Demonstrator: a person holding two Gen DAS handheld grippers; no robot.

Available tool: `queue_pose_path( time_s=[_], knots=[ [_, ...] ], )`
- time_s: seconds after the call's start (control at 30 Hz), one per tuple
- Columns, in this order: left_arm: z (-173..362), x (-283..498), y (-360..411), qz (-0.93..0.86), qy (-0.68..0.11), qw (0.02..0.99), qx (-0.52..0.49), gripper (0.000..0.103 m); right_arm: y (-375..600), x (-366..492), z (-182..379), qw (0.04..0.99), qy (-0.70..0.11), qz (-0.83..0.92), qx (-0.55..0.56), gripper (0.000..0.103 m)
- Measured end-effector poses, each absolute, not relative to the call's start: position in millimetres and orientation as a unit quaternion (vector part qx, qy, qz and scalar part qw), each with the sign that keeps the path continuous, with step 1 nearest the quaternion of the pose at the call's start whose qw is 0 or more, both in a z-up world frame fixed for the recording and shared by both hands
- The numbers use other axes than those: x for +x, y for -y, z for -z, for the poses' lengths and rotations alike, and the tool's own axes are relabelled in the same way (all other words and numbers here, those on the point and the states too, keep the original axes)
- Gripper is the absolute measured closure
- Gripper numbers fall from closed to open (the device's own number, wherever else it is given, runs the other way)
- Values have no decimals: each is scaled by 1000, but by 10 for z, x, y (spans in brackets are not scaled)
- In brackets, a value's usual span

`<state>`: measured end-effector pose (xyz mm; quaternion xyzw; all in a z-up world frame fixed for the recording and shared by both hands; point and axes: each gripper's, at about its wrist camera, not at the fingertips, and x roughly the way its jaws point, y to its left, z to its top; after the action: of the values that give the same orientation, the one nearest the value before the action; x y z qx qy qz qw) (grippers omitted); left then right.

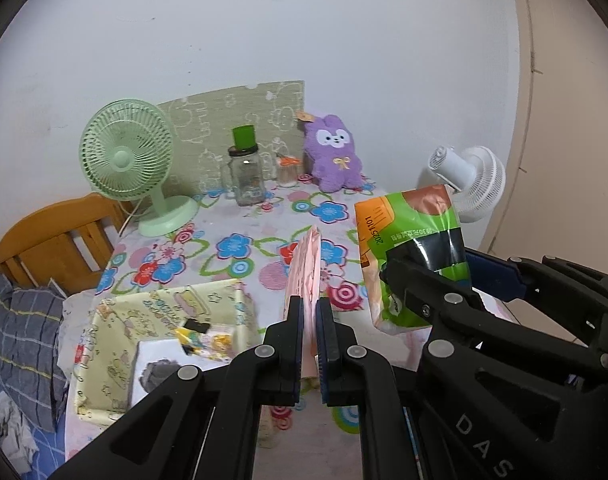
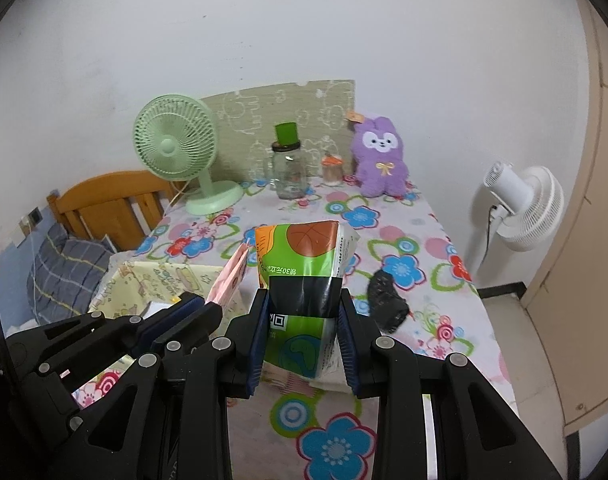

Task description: Organize soft objects

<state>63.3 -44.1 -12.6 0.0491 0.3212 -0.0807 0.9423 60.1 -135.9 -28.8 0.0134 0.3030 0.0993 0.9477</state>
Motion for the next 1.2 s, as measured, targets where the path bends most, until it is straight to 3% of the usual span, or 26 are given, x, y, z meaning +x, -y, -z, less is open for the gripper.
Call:
queue_pose_path(
  time_s=[1.2],
  knots=[
    [460, 1014, -747, -14, -373, 928, 3, 100, 52, 1241, 546, 910, -354, -210, -46, 68]
  ],
)
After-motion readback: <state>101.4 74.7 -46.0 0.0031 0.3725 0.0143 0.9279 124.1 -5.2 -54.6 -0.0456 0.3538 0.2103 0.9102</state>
